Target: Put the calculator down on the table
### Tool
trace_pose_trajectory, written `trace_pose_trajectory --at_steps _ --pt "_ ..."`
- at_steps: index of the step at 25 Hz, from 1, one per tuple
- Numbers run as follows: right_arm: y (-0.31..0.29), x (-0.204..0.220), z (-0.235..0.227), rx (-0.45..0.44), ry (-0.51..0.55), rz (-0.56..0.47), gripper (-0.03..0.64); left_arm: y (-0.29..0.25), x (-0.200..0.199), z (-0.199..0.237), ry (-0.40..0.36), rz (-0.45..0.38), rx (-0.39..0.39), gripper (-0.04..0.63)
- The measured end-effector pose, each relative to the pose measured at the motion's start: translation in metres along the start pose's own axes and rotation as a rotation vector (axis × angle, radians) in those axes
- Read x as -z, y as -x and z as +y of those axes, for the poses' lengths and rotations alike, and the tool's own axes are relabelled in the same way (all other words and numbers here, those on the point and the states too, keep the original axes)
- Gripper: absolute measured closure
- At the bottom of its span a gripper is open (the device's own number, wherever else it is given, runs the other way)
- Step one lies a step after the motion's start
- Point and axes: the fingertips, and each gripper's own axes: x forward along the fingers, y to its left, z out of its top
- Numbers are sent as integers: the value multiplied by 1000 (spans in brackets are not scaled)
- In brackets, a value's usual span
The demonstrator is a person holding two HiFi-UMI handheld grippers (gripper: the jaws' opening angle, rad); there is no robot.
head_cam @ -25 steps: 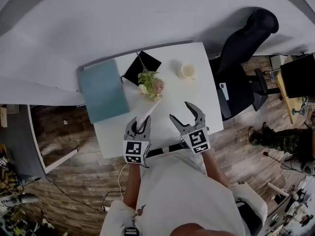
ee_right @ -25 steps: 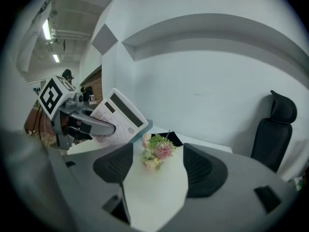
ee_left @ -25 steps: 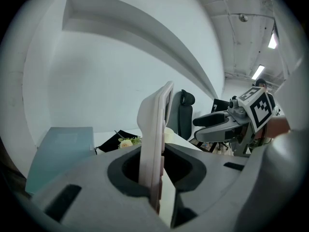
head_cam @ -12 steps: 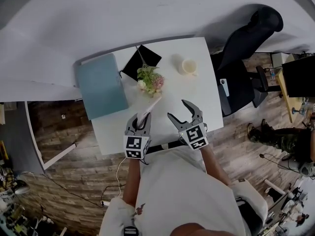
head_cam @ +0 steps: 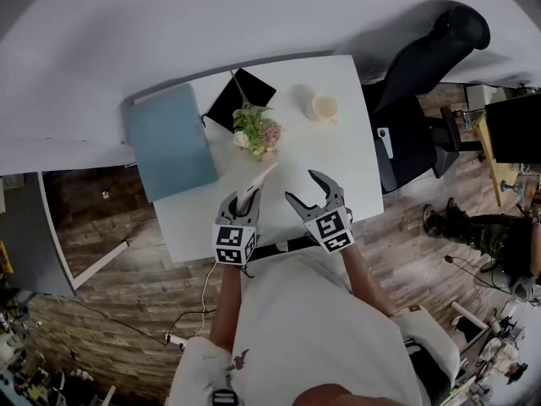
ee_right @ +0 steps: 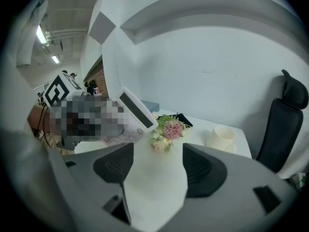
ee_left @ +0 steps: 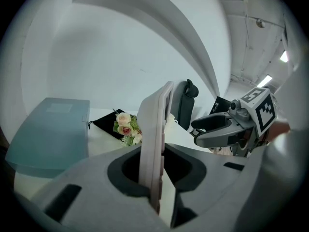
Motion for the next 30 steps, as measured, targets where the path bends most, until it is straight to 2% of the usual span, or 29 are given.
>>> trace_pose_trajectory --at_steps 17,30 --pt "-22 43 16 -62 -29 99 298 -21 45 3 176 69 30 512" --pt "-32 67 17 -68 -49 147 302 -34 68 4 248 113 52 512"
